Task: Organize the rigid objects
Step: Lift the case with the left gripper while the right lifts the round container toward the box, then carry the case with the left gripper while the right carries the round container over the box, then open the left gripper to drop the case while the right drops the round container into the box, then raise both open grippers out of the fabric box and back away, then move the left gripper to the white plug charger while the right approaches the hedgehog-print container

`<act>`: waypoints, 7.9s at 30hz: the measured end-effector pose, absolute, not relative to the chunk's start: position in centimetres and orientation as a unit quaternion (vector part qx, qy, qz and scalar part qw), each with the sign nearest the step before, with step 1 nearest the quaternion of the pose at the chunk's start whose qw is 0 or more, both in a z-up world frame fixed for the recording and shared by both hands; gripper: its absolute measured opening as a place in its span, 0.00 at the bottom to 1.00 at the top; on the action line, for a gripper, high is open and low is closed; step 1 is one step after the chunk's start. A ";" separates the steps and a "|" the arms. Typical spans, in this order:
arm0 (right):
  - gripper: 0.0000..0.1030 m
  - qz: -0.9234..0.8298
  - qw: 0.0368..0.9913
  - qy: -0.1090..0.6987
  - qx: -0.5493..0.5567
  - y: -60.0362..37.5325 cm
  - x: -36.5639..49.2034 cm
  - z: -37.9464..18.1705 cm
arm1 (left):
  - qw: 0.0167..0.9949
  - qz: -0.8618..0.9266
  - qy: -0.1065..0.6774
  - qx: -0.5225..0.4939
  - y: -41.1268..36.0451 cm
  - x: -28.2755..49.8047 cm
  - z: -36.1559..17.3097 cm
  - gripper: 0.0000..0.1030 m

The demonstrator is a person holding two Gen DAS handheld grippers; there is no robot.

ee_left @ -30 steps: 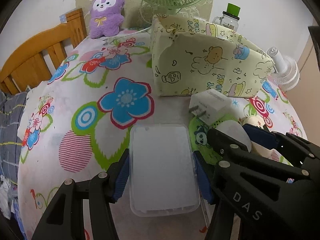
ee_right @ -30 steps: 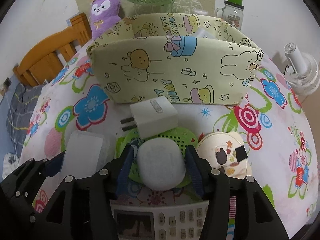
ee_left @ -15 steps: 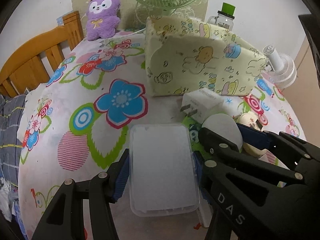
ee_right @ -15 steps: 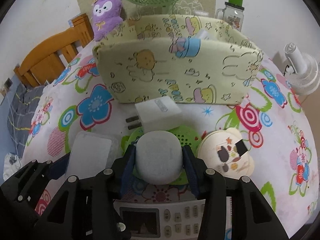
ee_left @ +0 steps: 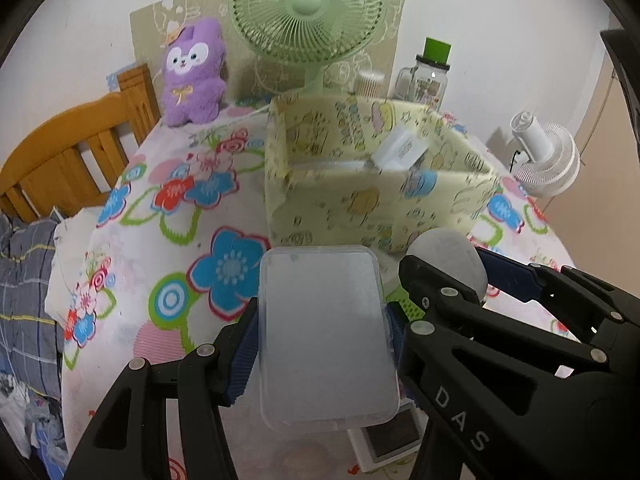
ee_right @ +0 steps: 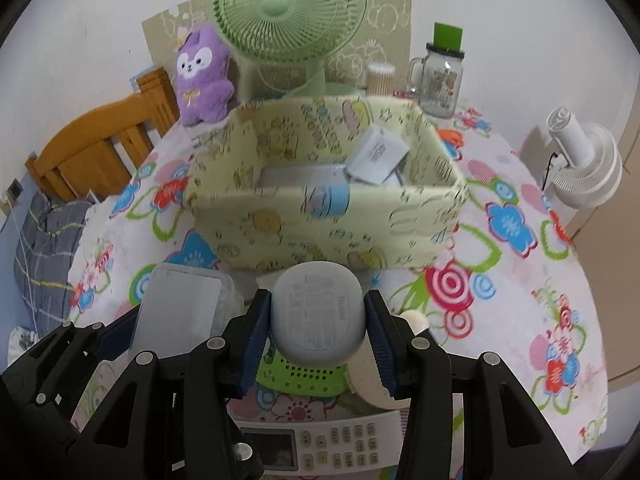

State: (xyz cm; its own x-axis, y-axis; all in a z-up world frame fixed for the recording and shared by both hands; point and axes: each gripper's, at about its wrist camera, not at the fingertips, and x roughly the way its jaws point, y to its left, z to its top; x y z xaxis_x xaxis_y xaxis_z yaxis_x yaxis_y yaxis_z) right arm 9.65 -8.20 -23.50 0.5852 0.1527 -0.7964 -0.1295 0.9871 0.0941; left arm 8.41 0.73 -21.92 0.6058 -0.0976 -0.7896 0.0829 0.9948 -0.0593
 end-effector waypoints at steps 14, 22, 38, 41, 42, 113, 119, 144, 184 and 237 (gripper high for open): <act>0.49 0.069 0.905 0.419 0.005 -10.1 10.3 -18.2 | 0.907 -0.054 0.417 0.001 -0.9 9.2 -17.1 0.60; 0.49 0.058 0.912 0.405 -0.009 -11.4 10.8 -16.1 | 0.910 -0.054 0.410 0.011 -2.3 10.0 -15.4 0.60; 0.49 0.060 0.920 0.388 -0.001 -13.8 13.4 -13.3 | 0.920 -0.044 0.389 0.011 -4.0 12.4 -12.4 0.60; 0.49 0.065 0.920 0.385 0.000 -14.0 13.9 -12.9 | 0.921 -0.041 0.387 0.006 -4.1 12.9 -12.1 0.60; 0.49 0.066 0.921 0.384 -0.001 -14.0 14.1 -12.9 | 0.921 -0.039 0.388 0.003 -4.1 13.2 -12.1 0.60; 0.49 0.128 0.856 0.501 0.004 -12.2 25.7 -23.8 | 0.887 0.021 0.461 -0.022 -3.0 21.7 -21.2 0.84; 0.50 0.116 0.860 0.496 -0.003 -11.9 25.6 -23.9 | 0.884 0.022 0.466 -0.024 -3.0 21.8 -21.4 0.85; 0.86 0.096 0.883 0.457 0.041 -12.7 21.6 -17.9 | 0.892 0.038 0.449 -0.032 -1.2 19.7 -17.0 0.97; 0.86 0.054 0.917 0.394 0.036 -13.5 11.3 -11.3 | 0.915 -0.018 0.403 -0.004 -2.0 11.2 -11.1 0.97; 0.86 0.028 0.874 0.481 0.067 -14.9 8.4 -22.7 | 0.894 -0.050 0.445 0.028 -1.7 8.3 -22.6 0.97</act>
